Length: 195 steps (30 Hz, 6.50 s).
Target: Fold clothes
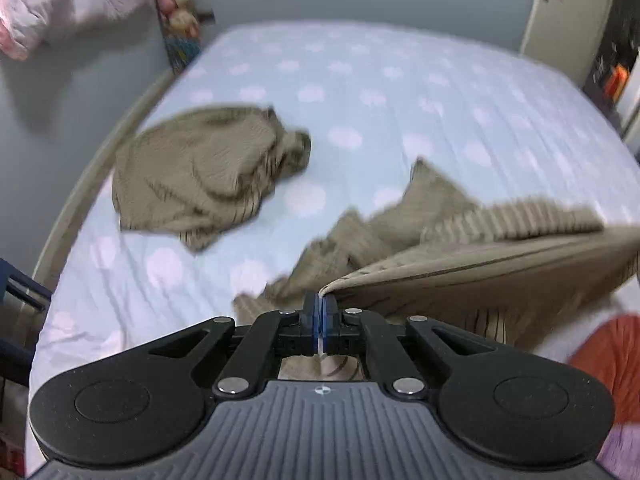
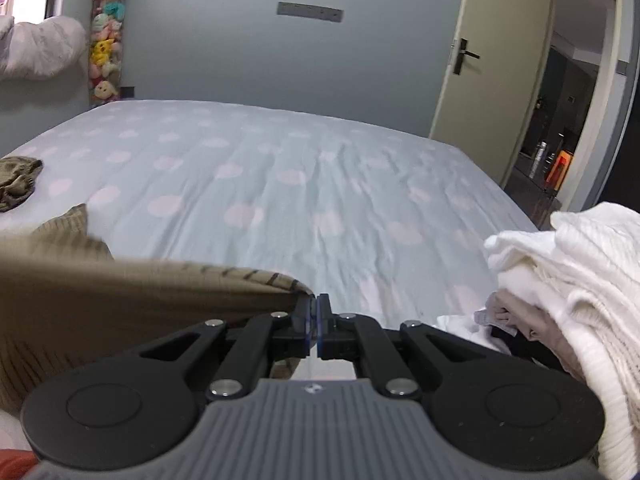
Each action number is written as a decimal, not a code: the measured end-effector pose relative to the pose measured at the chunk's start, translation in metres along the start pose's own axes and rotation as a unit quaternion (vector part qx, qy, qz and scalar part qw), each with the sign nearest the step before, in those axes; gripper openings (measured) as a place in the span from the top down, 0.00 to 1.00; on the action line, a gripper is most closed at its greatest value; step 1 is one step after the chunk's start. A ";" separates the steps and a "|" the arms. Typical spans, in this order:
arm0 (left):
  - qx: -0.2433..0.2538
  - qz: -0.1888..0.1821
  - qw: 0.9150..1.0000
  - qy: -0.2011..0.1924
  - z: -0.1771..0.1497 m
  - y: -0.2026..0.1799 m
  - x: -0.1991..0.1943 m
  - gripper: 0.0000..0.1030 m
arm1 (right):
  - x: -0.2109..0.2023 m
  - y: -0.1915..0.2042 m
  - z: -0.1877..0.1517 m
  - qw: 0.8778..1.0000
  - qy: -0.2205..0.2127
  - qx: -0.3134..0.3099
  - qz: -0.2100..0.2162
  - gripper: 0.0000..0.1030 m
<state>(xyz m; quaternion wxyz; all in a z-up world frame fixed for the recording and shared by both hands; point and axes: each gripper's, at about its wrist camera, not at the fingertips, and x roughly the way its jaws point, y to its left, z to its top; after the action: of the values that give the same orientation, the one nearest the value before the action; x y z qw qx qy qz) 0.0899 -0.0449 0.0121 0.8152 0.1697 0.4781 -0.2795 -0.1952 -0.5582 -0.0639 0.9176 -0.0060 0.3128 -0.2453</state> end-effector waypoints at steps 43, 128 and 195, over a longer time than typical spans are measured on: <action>0.244 -0.115 0.954 0.132 -0.046 -0.114 0.142 0.54 | 0.052 0.141 -0.011 0.918 0.151 -0.254 0.265 0.57; 0.154 -0.050 0.978 -0.132 0.018 -0.071 -0.048 1.00 | -0.068 0.134 0.055 0.938 -0.066 -0.283 0.186 0.99; 0.008 -0.074 0.994 0.081 -0.003 0.033 0.116 0.66 | 0.040 0.262 0.014 0.906 0.102 -0.265 0.313 0.43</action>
<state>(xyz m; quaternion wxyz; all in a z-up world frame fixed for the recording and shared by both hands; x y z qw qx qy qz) 0.1531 -0.0509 -0.0906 0.7495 0.1626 0.5514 -0.3284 -0.0433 -0.3477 -0.1184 0.8747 -0.1259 0.4442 0.1476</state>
